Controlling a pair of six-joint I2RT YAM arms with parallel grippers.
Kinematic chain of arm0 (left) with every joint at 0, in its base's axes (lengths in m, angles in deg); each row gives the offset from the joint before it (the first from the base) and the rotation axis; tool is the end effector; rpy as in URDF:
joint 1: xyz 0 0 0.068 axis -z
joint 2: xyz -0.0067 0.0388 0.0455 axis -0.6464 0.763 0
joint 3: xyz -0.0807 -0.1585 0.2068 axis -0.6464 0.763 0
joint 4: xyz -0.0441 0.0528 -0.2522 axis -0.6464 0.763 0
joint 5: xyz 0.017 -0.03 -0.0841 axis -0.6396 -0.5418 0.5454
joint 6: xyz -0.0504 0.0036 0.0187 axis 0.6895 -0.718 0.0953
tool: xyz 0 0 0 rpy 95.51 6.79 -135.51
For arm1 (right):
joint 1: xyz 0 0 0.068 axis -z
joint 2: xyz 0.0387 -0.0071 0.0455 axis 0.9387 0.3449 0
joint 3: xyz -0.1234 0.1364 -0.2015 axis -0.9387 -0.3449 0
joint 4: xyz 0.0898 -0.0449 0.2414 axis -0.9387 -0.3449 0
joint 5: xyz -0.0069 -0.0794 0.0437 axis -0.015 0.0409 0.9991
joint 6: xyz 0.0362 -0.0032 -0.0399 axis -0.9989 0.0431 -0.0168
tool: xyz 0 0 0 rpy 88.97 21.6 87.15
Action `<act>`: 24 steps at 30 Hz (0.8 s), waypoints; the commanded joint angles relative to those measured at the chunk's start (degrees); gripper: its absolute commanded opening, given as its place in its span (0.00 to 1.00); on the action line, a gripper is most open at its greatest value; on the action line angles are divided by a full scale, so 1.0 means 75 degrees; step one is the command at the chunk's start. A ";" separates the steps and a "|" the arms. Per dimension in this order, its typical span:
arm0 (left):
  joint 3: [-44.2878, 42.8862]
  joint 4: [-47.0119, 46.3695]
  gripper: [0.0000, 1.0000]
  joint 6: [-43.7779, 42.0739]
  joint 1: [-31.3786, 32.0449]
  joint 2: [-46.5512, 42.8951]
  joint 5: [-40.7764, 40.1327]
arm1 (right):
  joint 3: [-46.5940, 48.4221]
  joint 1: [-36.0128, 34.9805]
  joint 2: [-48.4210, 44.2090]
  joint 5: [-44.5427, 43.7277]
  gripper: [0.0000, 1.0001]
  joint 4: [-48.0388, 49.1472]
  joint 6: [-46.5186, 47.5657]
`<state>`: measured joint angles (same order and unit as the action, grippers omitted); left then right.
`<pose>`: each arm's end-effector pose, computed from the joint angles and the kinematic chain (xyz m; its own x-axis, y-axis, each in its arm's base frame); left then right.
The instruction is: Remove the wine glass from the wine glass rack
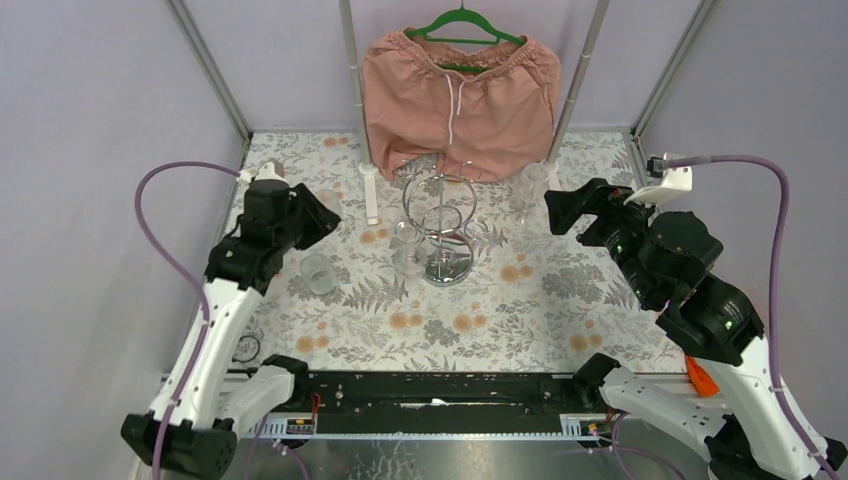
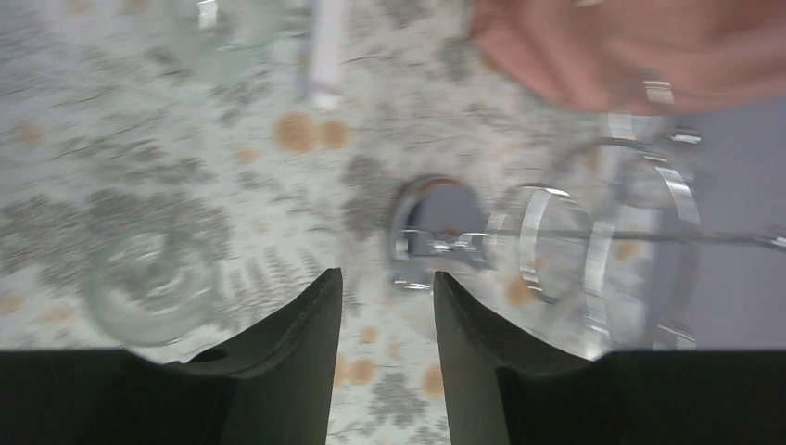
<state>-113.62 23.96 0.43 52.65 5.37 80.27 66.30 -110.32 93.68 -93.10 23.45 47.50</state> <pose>0.1965 -0.0410 0.3456 -0.5765 -0.5369 -0.6159 -0.2664 0.8361 -0.4795 0.0951 0.0609 0.4747 -0.1177 0.3660 -0.9231 -0.2262 0.8953 0.3838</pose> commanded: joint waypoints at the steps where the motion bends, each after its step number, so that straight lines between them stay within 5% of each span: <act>1: -0.0175 -0.1782 0.49 0.0682 0.0036 -0.0428 0.2192 | -0.0004 0.0020 0.0069 0.0163 0.95 0.0334 -0.0072; 11: 0.0687 -0.5052 0.52 0.2610 0.0036 -0.0090 0.5414 | 0.0047 0.0020 -0.0018 0.0093 0.95 0.0207 -0.0068; 24: 0.0860 -0.3655 0.54 0.1606 0.0025 0.0183 0.4271 | 0.0090 0.0020 -0.0001 0.0057 0.95 0.0207 -0.0035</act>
<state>-108.63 -5.24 15.42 52.67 6.11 114.87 66.30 -110.32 93.35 -92.72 23.36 47.28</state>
